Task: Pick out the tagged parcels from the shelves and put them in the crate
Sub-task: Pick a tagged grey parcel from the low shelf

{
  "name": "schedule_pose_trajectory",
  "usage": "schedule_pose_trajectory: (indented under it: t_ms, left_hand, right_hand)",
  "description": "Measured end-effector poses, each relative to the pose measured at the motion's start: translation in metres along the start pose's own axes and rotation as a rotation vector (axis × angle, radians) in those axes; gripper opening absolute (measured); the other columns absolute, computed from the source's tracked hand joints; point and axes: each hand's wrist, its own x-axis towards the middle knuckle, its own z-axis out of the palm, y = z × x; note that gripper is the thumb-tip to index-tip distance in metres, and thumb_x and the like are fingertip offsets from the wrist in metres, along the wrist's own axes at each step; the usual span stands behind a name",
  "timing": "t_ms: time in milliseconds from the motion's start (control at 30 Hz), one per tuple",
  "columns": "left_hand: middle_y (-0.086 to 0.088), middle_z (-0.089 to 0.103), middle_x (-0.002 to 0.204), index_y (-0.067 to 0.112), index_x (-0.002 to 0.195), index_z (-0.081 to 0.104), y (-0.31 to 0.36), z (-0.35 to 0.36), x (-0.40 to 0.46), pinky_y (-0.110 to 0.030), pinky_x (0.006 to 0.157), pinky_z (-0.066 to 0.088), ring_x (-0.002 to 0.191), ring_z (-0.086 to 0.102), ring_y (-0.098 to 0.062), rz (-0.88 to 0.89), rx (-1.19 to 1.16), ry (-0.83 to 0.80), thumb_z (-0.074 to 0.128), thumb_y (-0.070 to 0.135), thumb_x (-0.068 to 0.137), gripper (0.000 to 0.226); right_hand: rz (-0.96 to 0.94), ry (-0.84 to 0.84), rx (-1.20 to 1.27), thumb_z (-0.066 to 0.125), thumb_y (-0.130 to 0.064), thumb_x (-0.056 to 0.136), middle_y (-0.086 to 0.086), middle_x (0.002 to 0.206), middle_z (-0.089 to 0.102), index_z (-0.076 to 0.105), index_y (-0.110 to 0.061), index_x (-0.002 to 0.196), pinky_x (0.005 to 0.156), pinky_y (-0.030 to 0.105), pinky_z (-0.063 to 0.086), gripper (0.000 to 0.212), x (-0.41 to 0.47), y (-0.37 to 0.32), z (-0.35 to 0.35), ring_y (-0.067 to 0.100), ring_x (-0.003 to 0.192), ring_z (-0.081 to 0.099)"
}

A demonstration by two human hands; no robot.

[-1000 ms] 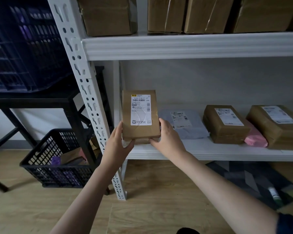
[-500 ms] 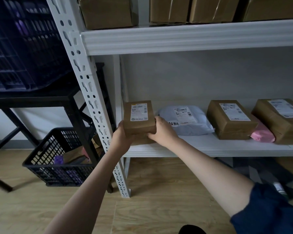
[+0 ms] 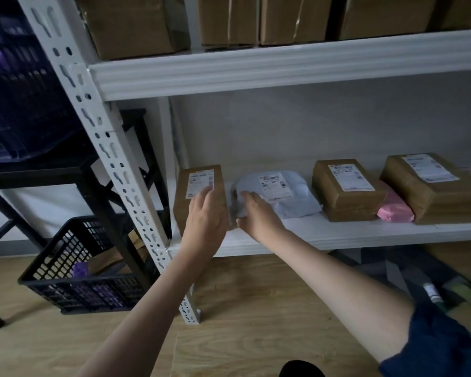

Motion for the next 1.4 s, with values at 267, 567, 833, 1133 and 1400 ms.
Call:
schedule_pose_trajectory:
  t_ms: [267, 567, 833, 1133, 1400]
  left_hand:
    - [-0.007, 0.050, 0.145, 0.010, 0.148, 0.042, 0.034, 0.048, -0.015, -0.030, 0.106, 0.038, 0.133, 0.047, -0.025, -0.156, -0.042, -0.357, 0.065, 0.023, 0.096, 0.058]
    - [-0.014, 0.045, 0.149, 0.007, 0.150, 0.036, -0.005, 0.078, -0.005, -0.041, 0.112, 0.039, 0.135, 0.045, -0.031, -0.302, -0.030, -0.394, 0.067, 0.027, 0.093, 0.068]
    - [-0.024, 0.021, 0.161, 0.000, 0.157, 0.011, -0.019, 0.103, 0.030, -0.045, 0.121, 0.026, 0.150, 0.020, -0.038, -0.259, -0.131, -0.267, 0.075, 0.013, 0.087, 0.095]
    - [0.001, 0.066, 0.102, 0.014, 0.129, 0.051, -0.030, 0.140, 0.085, -0.025, 0.073, 0.045, 0.103, 0.067, -0.026, -0.433, -0.169, -0.418, 0.075, 0.019, 0.076, 0.059]
    - [-0.009, 0.071, 0.107, 0.011, 0.146, 0.040, -0.020, 0.131, 0.056, -0.032, 0.071, 0.050, 0.099, 0.068, -0.031, -0.428, -0.130, -0.365, 0.078, 0.030, 0.083, 0.076]
  right_hand:
    - [0.117, 0.069, -0.083, 0.070, -0.022, 0.091, 0.009, 0.120, 0.061, 0.047, -0.008, 0.137, 0.074, 0.036, 0.053, 0.053, -0.043, 0.075, -0.063, 0.025, 0.098, 0.064]
    - [0.224, 0.016, -0.187, 0.076, -0.026, 0.088, 0.015, 0.139, 0.046, 0.038, -0.002, 0.147, 0.100, 0.034, 0.043, 0.074, -0.035, 0.121, -0.068, 0.031, 0.130, 0.047]
    - [0.387, -0.075, 0.005, 0.091, -0.037, 0.070, 0.010, 0.128, 0.060, 0.038, 0.001, 0.144, 0.079, 0.029, 0.051, 0.099, 0.015, 0.137, -0.067, 0.023, 0.108, 0.061]
    - [0.424, -0.172, 0.064, 0.086, -0.058, 0.049, -0.003, 0.101, 0.071, 0.066, -0.020, 0.106, 0.079, 0.039, 0.061, 0.072, 0.033, 0.149, -0.055, 0.016, 0.090, 0.069]
    - [0.364, -0.115, 0.090, 0.091, -0.035, 0.070, -0.007, 0.101, 0.070, 0.065, -0.018, 0.110, 0.076, 0.032, 0.056, 0.051, 0.004, 0.139, -0.051, 0.016, 0.094, 0.068]
